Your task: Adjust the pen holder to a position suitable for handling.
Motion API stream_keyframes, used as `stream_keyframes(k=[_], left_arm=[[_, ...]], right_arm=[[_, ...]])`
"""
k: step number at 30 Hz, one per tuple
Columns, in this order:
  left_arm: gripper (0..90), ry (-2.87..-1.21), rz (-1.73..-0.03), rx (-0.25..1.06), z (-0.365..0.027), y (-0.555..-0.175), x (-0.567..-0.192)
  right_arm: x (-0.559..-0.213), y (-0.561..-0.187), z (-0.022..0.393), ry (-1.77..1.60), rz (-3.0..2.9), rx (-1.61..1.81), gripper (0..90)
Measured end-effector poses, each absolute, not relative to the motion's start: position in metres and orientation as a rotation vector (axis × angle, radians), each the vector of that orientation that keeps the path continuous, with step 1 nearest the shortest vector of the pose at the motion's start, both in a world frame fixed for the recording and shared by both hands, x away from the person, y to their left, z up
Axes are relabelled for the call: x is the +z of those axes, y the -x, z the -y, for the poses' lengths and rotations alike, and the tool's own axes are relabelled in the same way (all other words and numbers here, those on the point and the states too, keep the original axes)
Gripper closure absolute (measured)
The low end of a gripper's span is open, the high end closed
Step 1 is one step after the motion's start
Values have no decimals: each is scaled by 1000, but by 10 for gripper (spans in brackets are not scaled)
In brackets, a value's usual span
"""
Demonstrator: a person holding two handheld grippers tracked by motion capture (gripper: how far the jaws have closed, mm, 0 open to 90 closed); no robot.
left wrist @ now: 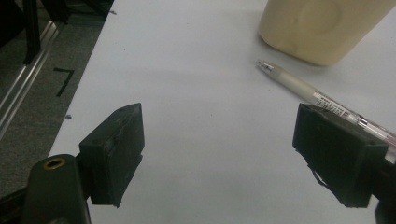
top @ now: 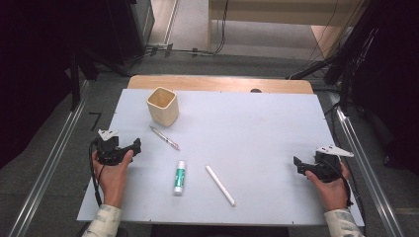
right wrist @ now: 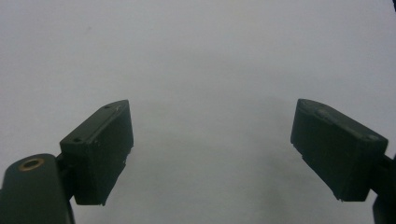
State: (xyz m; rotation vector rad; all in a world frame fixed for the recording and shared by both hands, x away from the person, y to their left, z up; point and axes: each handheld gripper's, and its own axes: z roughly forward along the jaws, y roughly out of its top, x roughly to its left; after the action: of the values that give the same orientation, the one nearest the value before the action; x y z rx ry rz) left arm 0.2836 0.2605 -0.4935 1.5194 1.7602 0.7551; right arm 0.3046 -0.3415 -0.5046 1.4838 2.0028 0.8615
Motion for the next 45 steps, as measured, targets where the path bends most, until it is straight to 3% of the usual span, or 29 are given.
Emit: stream_keyframes(k=[45], left_arm=[[272,-1519,-1688,746,-258,-363,-447]], right_arm=[[-505,-304,344,-1489,-2004,857,114]])
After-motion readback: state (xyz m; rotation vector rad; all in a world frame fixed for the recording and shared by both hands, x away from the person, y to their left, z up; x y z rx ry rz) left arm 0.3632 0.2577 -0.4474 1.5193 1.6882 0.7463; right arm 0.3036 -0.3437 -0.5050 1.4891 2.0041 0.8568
